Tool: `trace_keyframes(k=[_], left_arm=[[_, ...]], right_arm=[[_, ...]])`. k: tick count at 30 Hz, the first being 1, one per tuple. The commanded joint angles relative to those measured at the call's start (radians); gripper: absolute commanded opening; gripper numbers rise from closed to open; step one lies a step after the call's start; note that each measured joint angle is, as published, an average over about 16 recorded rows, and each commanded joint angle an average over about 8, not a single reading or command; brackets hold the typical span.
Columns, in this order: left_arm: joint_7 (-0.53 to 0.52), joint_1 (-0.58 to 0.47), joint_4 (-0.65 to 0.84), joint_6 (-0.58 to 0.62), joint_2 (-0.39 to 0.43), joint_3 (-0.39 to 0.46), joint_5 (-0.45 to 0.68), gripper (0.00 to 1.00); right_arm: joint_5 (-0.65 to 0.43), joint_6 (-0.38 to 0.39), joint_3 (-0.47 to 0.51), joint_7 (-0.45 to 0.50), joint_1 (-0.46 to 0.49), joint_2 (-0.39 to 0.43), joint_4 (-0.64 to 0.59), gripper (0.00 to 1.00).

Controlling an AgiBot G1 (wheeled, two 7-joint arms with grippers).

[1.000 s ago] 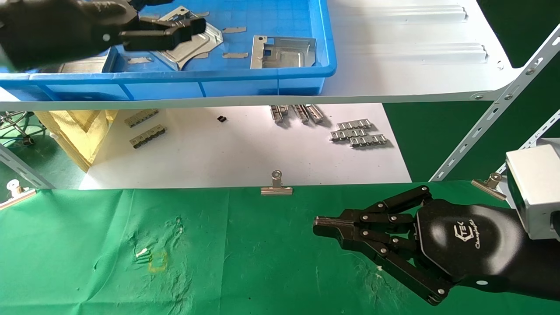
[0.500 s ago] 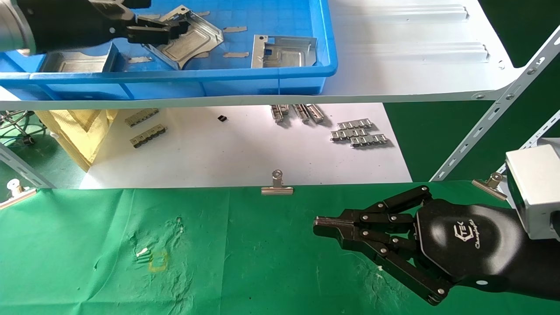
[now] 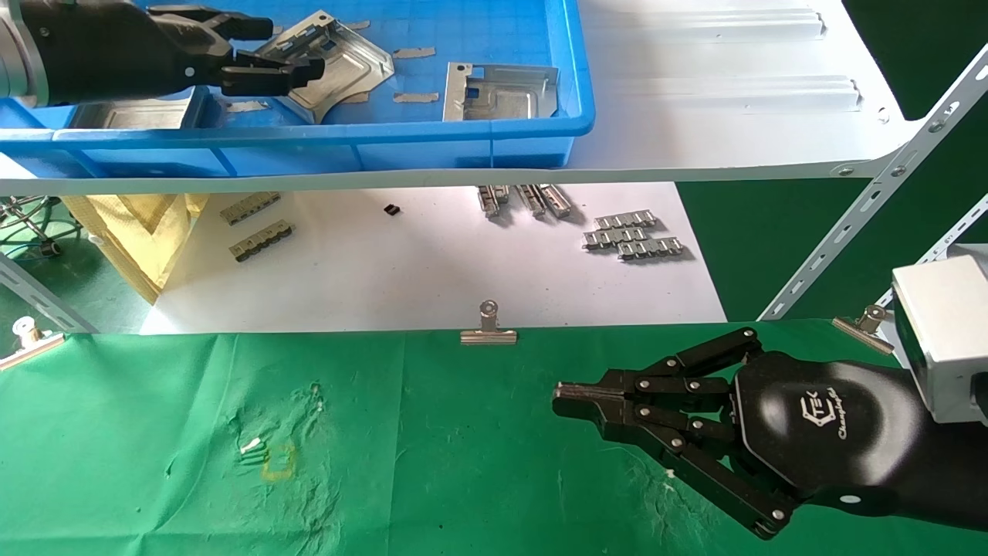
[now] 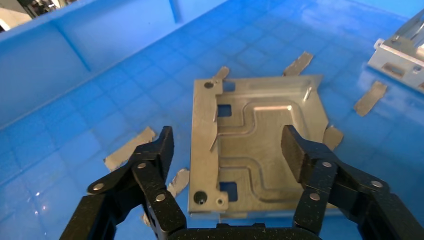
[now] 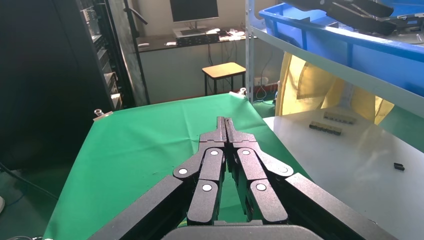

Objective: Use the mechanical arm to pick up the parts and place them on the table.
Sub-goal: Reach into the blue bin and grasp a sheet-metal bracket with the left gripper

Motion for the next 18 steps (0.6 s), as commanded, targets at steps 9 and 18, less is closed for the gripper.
trace_keyframes(k=[9, 18], left_arm=[[0.024, -0.007, 0.016, -0.019, 0.003, 0.006, 0.009, 0.0], [0.041, -0.006, 0.024, 0.002, -0.006, -0.001, 0.0, 0.0]], right_arm=[[0.0, 0.0, 0.0, 0.0, 0.0, 0.0, 0.0, 0.0], [0.0, 0.0, 0.0, 0.0, 0.0, 0.0, 0.0, 0.0]])
